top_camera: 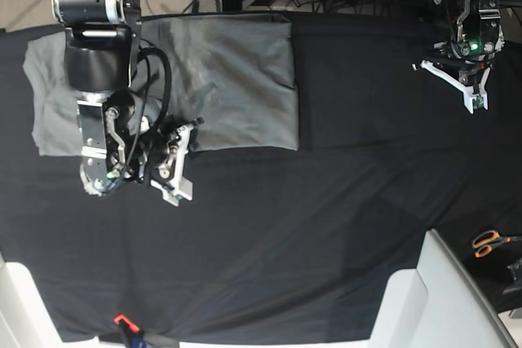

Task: Fold the T-shirt properly
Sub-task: 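Drag the held shirt end with the right gripper toward the shirt center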

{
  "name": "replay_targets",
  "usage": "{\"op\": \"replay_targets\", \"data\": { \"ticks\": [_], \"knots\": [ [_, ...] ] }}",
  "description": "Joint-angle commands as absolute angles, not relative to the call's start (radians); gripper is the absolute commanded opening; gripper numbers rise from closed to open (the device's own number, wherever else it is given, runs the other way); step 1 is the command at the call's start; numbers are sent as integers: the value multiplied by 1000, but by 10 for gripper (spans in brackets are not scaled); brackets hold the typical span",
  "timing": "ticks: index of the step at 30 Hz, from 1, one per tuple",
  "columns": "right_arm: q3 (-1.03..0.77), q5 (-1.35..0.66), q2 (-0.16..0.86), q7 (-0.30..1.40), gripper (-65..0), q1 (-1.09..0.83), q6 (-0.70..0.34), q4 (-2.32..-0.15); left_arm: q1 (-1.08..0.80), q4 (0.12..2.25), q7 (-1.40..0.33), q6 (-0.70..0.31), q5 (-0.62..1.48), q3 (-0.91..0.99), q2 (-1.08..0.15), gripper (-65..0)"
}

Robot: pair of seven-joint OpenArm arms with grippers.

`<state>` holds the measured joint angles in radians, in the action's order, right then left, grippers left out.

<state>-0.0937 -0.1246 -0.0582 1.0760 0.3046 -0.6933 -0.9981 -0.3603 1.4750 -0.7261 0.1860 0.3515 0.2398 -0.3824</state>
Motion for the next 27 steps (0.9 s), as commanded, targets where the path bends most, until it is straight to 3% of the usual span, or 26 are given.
{"op": "replay_targets", "data": {
  "ticks": [1,24,27],
  "knots": [
    [-94,-133,-56,1069,-585,341,-698,-1012,-358,1489,-716,193,346,248,-397,-650],
    [-99,-136,-33,1070,-590,352,-698,-1017,-358,1489,-716,193,346,248,-397,-650],
    [-99,-136,-33,1067,-621,352,-698,-1017,-358,1472,-716,193,346,248,-397,-650]
  ]
}}
